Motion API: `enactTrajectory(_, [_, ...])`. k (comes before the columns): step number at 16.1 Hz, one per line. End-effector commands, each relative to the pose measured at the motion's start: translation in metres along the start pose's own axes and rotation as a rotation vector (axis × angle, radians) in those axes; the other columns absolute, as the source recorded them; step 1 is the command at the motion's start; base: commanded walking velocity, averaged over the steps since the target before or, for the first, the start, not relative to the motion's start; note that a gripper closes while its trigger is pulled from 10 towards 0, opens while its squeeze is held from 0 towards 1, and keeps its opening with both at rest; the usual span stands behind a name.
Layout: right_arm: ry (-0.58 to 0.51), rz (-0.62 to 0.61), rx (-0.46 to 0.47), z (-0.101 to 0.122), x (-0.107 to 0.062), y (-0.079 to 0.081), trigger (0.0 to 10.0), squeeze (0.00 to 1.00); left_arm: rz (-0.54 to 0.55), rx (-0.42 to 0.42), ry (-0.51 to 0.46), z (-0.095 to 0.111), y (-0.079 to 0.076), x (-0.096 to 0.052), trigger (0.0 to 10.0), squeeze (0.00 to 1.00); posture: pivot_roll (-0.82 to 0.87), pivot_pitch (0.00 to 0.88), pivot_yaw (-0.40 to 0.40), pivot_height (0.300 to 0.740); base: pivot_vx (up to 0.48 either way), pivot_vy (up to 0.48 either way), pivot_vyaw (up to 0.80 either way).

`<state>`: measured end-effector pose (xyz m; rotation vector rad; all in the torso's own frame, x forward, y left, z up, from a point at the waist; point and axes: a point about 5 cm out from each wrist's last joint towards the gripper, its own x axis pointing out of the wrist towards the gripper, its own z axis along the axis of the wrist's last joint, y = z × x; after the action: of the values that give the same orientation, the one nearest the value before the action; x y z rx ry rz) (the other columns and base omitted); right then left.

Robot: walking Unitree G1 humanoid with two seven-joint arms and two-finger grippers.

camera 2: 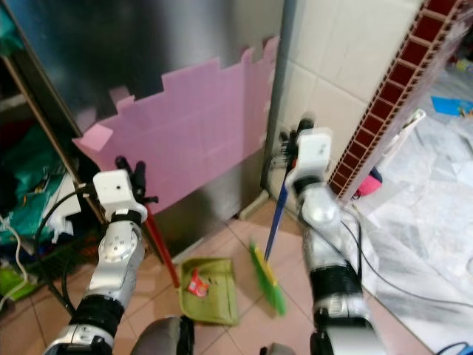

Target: Sweep floor

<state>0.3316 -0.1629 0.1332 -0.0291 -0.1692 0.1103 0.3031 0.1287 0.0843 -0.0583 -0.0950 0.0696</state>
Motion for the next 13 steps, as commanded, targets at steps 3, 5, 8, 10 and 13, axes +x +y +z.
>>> enactTrajectory(3, [-0.042, -0.058, -0.081, 0.001, -0.012, 0.003, 10.0, 0.0, -0.067, -0.038, -0.051, 0.014, -0.008, 0.0, 10.0, 0.0, -0.04, 0.0, 0.066, 0.74, 0.0, 0.0, -0.29])
enactTrajectory(5, [-0.025, -0.097, -0.07, -0.005, -0.017, 0.004, 10.0, 0.0, -0.047, -0.002, -0.019, 0.009, -0.004, -0.001, 10.0, 0.0, -0.06, 0.0, 0.083, 0.74, 0.0, 0.0, -0.8])
enactTrajectory(8, [-0.023, -0.14, -0.094, -0.003, -0.011, -0.003, 10.0, 0.0, -0.116, -0.046, 0.042, 0.008, -0.009, 0.002, 10.0, 0.0, -0.06, 0.0, 0.075, 0.74, 0.0, 0.0, -0.8])
enactTrajectory(10, [-0.013, -0.159, -0.103, -0.004, -0.01, -0.005, 10.0, 0.0, -0.129, -0.041, 0.049, 0.009, -0.011, 0.002, 10.0, 0.0, -0.06, 0.0, 0.065, 0.74, 0.0, 0.0, -0.8])
enactTrajectory(13, [0.006, -0.165, -0.104, -0.008, -0.012, -0.005, 10.0, 0.0, -0.144, -0.064, 0.06, 0.008, -0.014, 0.001, 10.0, 0.0, -0.06, 0.0, 0.063, 0.74, 0.0, 0.0, -0.8])
